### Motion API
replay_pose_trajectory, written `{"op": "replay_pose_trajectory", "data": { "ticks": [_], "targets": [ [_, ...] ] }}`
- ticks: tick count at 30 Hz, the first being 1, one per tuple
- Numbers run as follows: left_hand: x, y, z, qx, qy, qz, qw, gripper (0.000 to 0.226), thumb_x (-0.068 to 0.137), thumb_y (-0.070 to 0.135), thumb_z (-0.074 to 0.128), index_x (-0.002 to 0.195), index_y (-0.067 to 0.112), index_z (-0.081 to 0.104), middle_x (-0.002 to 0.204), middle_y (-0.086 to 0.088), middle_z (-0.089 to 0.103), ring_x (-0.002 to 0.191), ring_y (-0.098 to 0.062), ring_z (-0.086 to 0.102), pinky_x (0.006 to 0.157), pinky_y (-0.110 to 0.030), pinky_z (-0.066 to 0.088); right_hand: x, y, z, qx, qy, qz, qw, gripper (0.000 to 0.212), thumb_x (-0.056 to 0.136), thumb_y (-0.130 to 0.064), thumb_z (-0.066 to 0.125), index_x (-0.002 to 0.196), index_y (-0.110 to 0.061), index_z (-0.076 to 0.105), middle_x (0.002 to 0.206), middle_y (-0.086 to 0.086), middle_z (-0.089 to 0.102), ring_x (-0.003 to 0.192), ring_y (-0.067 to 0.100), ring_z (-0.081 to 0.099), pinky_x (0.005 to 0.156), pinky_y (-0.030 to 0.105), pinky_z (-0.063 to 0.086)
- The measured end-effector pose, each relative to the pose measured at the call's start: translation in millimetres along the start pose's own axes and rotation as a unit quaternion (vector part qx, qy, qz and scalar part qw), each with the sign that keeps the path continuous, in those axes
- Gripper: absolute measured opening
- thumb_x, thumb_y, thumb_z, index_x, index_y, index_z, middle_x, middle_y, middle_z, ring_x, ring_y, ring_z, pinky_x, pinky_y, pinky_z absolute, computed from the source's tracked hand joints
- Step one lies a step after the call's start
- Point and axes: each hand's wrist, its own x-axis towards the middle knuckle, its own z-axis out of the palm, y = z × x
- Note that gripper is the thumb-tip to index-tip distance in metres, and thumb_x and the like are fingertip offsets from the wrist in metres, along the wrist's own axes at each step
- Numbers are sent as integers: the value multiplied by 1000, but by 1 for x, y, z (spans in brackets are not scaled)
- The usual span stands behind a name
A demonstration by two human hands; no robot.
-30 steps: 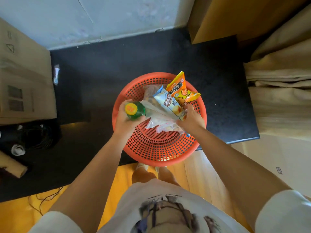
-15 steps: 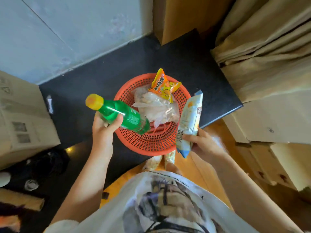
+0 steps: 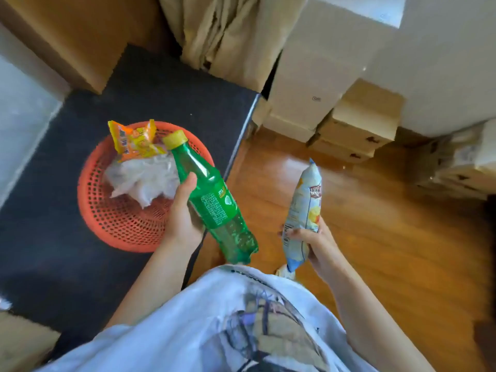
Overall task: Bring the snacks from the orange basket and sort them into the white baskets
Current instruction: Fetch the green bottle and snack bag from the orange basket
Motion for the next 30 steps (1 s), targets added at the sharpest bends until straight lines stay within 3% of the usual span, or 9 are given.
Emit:
{"op": "replay_pose_trajectory", "data": {
  "ticks": [2, 6, 8, 10, 15, 18, 26, 30],
  "targets": [
    [-3, -22, 30, 62, -57, -48, 995, 61, 39, 55, 83, 87, 19, 72, 80, -4, 72, 72, -16, 69, 66, -29, 58, -21, 15, -29, 48, 53, -4, 997, 65, 63, -7, 75, 120, -13, 46, 95, 10, 64, 79, 23, 69, 62, 28, 55],
    [-24, -79, 89, 178, -155, -112, 965, 46, 57, 46, 68, 89, 14, 67, 89, -8, 72, 67, -17, 66, 63, -30, 55, -72, 57, -89, 104, 151, -7, 983, 63, 66, -36, 72, 122, -23, 46, 110, 5, 62, 97, 22, 65, 75, 33, 56],
    [-42, -113, 116, 233, -190, -125, 946, 45, 58, 46, 62, 90, 15, 65, 90, -10, 70, 68, -19, 65, 65, -33, 54, -100, 83, -118, 109, 199, -6, 974, 48, 70, -41, 71, 112, -31, 48, 109, -1, 63, 99, 16, 63, 78, 31, 55],
    [-68, -151, 143, 274, -220, -145, 925, 52, 57, 48, 63, 96, 14, 61, 91, -12, 66, 71, -21, 64, 68, -35, 53, -132, 115, -150, 134, 243, -12, 961, 37, 76, -39, 69, 106, -34, 47, 106, -4, 63, 96, 12, 63, 75, 26, 54],
    [-149, -258, 197, 348, -293, -186, 871, 62, 55, 50, 64, 102, 11, 58, 90, -13, 62, 74, -24, 63, 71, -37, 53, -219, 200, -227, 199, 366, -26, 909, 47, 77, -35, 70, 117, -26, 47, 105, -3, 65, 95, 15, 64, 80, 33, 54],
    [-202, -319, 222, 375, -321, -215, 843, 54, 53, 49, 65, 94, 14, 62, 83, -8, 67, 69, -21, 66, 69, -35, 54, -273, 245, -265, 246, 422, -39, 872, 50, 76, -35, 71, 118, -24, 46, 102, -4, 65, 91, 13, 65, 75, 28, 53],
    [-295, -426, 278, 449, -428, -237, 747, 46, 54, 50, 65, 88, 19, 64, 70, 1, 71, 61, -15, 68, 55, -27, 56, -361, 326, -321, 369, 513, -77, 772, 49, 76, -27, 71, 117, -25, 44, 101, -7, 63, 90, 7, 63, 63, 15, 52],
    [-324, -476, 308, 477, -463, -248, 705, 44, 54, 50, 64, 86, 20, 65, 75, -1, 69, 66, -17, 67, 62, -31, 55, -384, 354, -342, 415, 551, -82, 720, 44, 78, -22, 71, 114, -23, 47, 100, -5, 63, 89, 7, 62, 67, 18, 51]
  ]
}}
